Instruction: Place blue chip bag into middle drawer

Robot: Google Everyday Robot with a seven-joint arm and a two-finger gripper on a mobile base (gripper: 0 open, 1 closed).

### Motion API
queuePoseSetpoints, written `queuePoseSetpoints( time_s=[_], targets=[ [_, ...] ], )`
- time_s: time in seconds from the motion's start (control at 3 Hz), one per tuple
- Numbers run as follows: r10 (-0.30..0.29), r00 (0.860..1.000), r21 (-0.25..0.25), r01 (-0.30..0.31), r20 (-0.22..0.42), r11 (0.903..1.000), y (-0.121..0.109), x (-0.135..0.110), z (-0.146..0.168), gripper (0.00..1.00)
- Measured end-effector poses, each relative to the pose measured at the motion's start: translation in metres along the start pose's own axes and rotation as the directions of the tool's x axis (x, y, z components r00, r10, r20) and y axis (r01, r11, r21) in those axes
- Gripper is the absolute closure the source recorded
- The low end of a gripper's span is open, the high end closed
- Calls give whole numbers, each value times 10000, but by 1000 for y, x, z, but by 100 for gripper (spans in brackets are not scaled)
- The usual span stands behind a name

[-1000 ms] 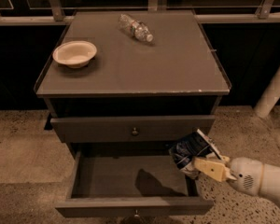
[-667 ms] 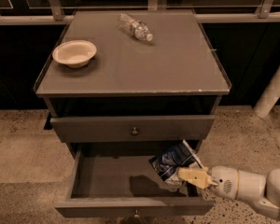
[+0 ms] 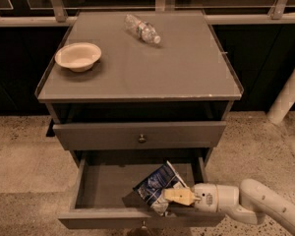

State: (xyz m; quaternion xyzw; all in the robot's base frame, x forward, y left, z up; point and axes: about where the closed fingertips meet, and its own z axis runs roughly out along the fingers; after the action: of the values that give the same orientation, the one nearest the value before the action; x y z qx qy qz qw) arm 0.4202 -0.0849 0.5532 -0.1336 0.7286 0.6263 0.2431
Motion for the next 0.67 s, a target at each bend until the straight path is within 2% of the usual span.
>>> queuePoseSetpoints(
  time_s=[0.33, 0.67],
  targets=[
    [303, 9982, 54, -301, -527, 9995, -32, 15, 16, 100],
    [318, 9963, 379, -288, -802, 9989, -59, 17, 22, 100]
  ],
)
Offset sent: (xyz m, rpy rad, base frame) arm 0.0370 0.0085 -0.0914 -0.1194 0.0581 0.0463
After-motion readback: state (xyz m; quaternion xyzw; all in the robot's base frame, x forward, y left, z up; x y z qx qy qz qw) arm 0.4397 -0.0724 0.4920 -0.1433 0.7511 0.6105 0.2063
